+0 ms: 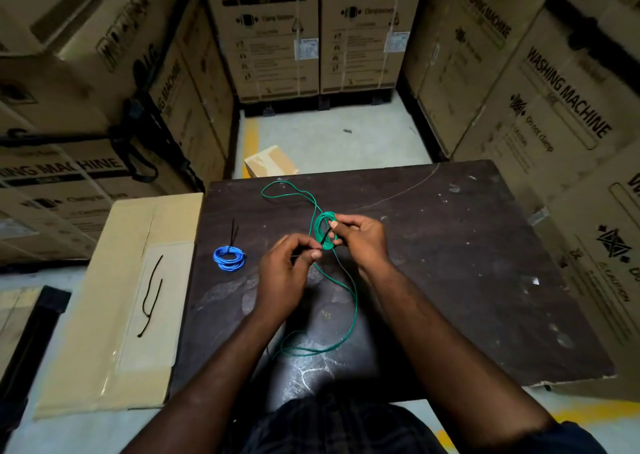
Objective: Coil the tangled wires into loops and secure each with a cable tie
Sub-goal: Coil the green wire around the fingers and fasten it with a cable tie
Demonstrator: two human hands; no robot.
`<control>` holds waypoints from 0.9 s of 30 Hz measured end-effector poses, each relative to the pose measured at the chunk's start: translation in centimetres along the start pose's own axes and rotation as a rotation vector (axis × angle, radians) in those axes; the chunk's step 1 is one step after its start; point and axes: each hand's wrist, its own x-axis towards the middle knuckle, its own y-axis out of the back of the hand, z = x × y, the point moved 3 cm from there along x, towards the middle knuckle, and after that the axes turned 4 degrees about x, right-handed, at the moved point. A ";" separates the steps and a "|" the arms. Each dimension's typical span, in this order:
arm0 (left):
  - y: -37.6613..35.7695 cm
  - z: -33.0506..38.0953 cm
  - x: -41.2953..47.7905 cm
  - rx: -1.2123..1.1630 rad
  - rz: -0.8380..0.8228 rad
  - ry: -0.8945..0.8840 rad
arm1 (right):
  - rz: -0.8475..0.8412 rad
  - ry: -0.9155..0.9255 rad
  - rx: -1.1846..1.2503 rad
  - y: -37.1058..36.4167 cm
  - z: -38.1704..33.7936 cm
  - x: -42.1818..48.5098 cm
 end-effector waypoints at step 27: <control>-0.6 -2.0 7.3 -0.065 0.007 0.101 | -0.239 0.157 -0.106 -3.1 -2.2 -1.5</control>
